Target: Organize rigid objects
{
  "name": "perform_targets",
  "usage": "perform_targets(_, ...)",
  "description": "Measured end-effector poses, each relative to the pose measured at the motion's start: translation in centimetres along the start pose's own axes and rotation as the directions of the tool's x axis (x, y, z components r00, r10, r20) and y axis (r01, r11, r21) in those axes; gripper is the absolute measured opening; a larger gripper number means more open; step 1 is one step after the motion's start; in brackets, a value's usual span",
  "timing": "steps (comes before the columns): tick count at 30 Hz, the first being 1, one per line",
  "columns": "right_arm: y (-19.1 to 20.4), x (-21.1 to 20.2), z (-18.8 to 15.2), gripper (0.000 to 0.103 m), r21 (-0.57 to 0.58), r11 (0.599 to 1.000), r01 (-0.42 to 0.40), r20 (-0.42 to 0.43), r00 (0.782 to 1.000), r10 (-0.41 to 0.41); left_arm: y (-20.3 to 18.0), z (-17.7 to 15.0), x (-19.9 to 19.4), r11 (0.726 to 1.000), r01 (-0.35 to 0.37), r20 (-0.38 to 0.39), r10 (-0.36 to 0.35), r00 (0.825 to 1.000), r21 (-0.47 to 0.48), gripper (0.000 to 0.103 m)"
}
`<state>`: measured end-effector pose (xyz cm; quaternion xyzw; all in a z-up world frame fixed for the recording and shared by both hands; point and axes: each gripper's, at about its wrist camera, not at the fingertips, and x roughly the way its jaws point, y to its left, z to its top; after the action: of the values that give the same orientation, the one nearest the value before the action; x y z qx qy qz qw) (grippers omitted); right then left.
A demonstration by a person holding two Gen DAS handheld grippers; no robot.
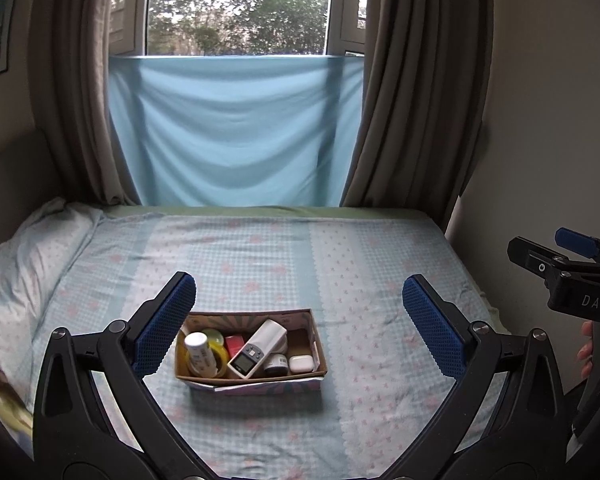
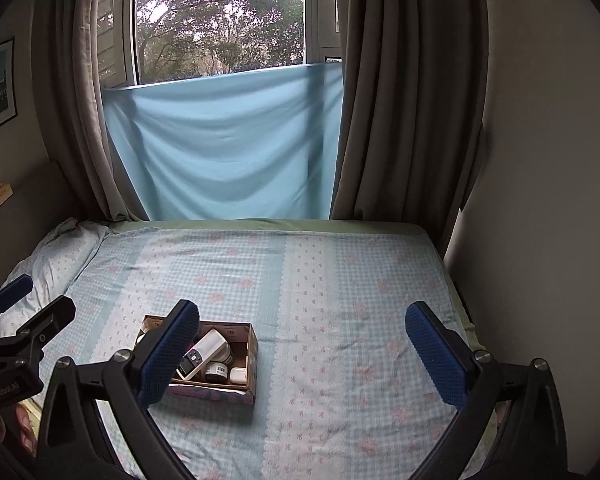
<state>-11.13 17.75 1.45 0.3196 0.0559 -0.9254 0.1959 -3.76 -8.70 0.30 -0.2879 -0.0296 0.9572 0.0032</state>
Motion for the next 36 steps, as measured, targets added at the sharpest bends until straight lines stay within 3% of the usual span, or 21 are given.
perform_targets(36, -0.19, 0.10, 0.17, 0.103, 0.020, 0.999, 0.029, 0.005, 1.000, -0.029, 0.12, -0.25, 0.55, 1.000, -0.010, 0.001, 0.010, 1.000, 0.008, 0.103)
